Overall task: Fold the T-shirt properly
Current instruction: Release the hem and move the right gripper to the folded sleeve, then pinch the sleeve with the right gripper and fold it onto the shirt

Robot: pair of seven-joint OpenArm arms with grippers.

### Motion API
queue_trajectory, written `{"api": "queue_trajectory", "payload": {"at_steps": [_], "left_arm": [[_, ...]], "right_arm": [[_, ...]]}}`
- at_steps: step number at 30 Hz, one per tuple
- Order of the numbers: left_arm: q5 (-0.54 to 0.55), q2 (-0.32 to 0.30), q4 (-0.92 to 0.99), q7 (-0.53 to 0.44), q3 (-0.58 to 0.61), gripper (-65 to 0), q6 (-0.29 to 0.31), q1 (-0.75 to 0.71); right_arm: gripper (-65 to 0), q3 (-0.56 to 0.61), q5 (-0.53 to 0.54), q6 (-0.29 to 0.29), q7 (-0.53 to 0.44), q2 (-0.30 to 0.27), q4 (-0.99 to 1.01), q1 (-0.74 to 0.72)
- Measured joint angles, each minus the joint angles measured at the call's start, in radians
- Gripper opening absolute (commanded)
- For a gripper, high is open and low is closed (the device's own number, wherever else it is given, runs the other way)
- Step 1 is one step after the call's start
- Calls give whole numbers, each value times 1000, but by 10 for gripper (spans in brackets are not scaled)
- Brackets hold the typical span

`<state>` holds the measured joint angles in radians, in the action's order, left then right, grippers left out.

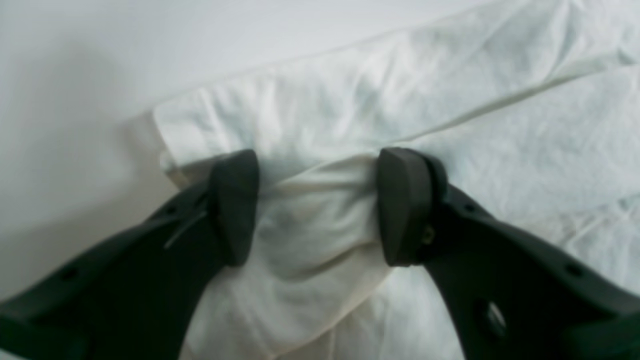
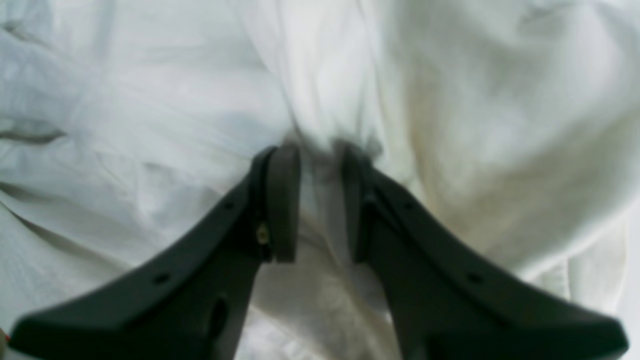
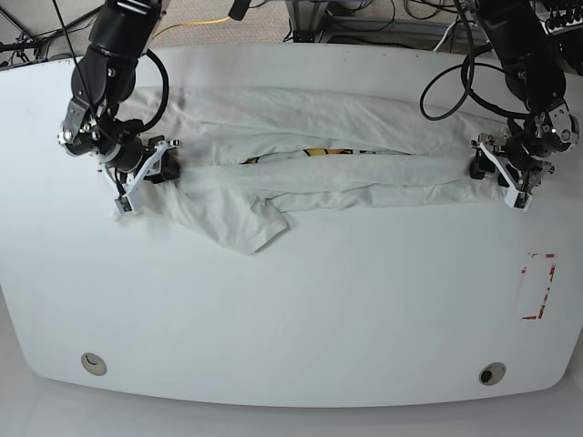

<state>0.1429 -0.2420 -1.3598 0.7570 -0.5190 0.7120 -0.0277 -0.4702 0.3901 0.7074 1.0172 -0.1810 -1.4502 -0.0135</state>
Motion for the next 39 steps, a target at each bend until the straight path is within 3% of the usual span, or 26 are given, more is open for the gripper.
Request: {"api": "queue_trajectory", "payload": {"at_steps": [5, 9, 12, 14, 19, 22, 26, 33, 35, 37, 39], "left_arm": [[-19, -2, 6, 16, -6, -306, -3, 17], [-19, -2, 6, 16, -4, -306, -4, 17], [-21, -2, 6, 16, -4, -306, -4, 17], [-19, -1, 6, 15, -5, -306, -4, 17], [-16, 0, 5, 11, -6, -306, -4, 13], [-16, 0, 6, 11, -6, -306, -5, 13], [-13, 0, 6, 10, -4, -306, -8, 11], [-14, 0, 6, 9, -6, -306, -8, 11], [-16, 0, 6, 10, -6, -306, -8, 11], [-14, 0, 6, 9, -6, -306, -7, 11], [-16, 0, 6, 10, -6, -306, -8, 11]], "right_arm": [[-453, 12, -53, -1, 72, 10, -3, -56], [-273, 8, -91, -8, 188, 1, -112, -62], [-152, 3, -94, -15, 193, -1, -188, -91], [-113, 5, -82, -14, 191, 7, -198, -122], [-113, 29, -84, -11, 193, 29, -169, -194], [-113, 81, -100, -10, 188, 23, -48, -272], [-113, 128, -89, -10, 84, 26, 120, -349], [-114, 157, -104, -12, -6, 21, 399, -418], [-144, 158, -95, -15, -46, 19, 446, -430], [-227, 162, -92, -14, -77, 19, 481, -439], [-373, 172, -92, -15, -107, 20, 507, -443]]}}
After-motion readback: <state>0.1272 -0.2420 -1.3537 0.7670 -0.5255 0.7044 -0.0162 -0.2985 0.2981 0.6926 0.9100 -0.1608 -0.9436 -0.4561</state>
